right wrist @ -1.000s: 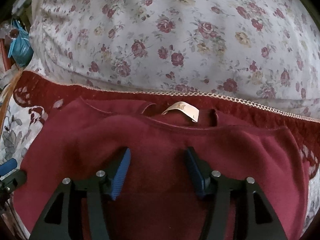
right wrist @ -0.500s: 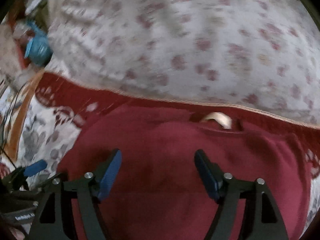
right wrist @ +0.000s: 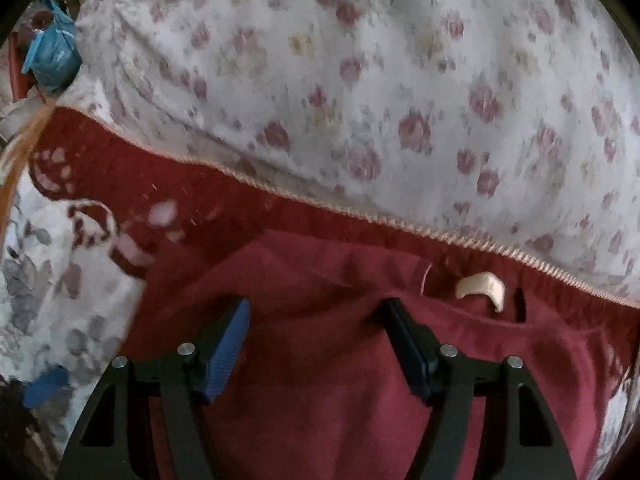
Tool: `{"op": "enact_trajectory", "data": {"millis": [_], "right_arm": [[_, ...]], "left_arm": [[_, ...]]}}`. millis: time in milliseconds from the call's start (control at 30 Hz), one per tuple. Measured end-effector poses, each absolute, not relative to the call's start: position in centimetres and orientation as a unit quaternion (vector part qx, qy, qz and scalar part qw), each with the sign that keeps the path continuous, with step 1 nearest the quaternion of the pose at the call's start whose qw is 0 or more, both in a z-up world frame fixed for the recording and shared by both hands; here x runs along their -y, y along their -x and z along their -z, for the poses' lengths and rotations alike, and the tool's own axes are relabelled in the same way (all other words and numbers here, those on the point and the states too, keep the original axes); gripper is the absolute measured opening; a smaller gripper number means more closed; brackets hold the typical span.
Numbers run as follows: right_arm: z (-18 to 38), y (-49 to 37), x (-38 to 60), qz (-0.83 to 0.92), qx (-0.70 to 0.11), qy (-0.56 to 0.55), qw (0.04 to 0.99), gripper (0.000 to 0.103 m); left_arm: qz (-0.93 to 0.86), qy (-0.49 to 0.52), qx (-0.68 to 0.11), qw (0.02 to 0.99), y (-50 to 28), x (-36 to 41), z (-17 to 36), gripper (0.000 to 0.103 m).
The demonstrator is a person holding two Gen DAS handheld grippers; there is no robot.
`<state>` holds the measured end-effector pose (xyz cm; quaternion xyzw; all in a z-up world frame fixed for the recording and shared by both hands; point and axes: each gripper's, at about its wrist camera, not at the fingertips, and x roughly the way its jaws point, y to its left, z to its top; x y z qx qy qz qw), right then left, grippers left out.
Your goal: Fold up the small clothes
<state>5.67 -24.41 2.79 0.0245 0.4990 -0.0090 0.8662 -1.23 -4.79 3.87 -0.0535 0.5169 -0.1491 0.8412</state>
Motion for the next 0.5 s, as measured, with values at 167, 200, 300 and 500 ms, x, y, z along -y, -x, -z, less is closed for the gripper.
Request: {"op": "enact_trajectory", "data": {"millis": [167, 200, 300, 500], "right_arm": [[-5.2, -5.9, 21.7, -0.063, -0.5, -0.054, 0.862, 0.091], [-4.7, -6.4, 20.7, -0.075, -0.52, -0.04, 0.85, 0.091], [-2.2, -7.7, 17.9, -0.073, -0.56, -0.002, 0.825, 0.091], [-0.2, -8.6, 16.9, -0.043, -0.559, 0.03, 0.827, 0.082]], "left_arm": [[0.166, 0.075, -0.519, 0.835, 1.7, 4.0, -3.9, 0.091], [0.171, 0.078, -0.521, 0.833, 1.9, 4.0, -3.9, 0.091], [0.178, 0.085, -0.525, 0.828, 2.0, 4.0, -3.8, 0.091], [0.184, 0.08, -0.529, 0.825, 2.0, 4.8, -3.7, 0.091]]}}
